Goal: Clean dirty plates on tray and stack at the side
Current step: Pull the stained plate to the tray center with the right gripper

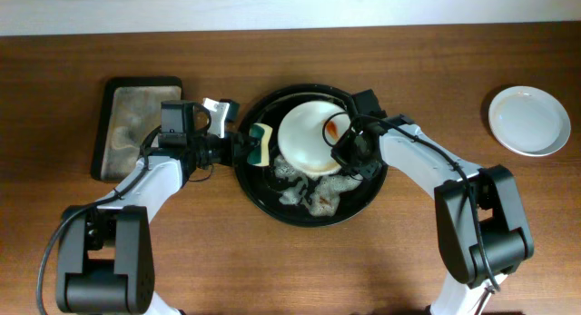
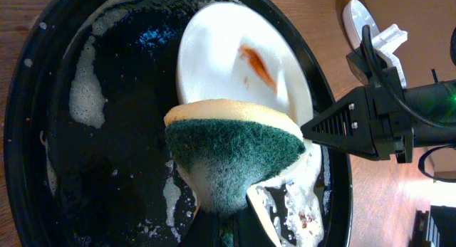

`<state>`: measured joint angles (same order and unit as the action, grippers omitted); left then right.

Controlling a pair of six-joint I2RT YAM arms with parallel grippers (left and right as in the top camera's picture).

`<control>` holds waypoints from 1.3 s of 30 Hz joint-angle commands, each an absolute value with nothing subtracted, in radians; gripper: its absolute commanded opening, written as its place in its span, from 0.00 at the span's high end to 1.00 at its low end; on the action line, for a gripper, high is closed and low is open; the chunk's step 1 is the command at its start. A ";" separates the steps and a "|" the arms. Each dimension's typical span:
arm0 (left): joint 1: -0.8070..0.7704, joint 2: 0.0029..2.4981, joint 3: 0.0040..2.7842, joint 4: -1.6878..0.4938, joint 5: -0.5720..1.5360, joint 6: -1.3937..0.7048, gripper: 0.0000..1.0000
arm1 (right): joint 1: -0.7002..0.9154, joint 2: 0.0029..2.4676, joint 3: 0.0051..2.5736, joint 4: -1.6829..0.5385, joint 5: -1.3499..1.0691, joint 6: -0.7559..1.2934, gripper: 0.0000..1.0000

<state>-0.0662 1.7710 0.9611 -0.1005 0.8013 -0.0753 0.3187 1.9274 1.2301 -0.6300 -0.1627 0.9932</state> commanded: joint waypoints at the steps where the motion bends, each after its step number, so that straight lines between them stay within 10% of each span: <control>1: -0.069 1.774 0.953 -0.097 0.824 -0.082 1.00 | 0.313 1.937 1.223 -0.646 -0.115 0.857 0.96; 10: -0.069 1.774 0.953 -0.097 0.824 -0.082 1.00 | 0.224 1.936 1.277 -0.646 -0.093 0.405 0.95; 18: -0.069 1.774 0.953 -0.097 0.832 -0.082 1.00 | 0.169 1.934 1.376 -0.624 -0.178 0.187 0.60; 23: -0.069 1.774 0.953 -0.097 0.835 -0.082 1.00 | 0.178 1.927 1.433 -0.828 -0.460 0.408 0.60; 39: -0.069 1.774 0.953 -0.094 0.844 -0.082 1.00 | 0.360 1.927 1.269 -0.792 -0.249 0.960 0.62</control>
<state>-0.0662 1.7710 0.9607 -0.0998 0.8124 -0.0753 0.3607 1.9320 1.2842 -0.8062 -0.2996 0.8829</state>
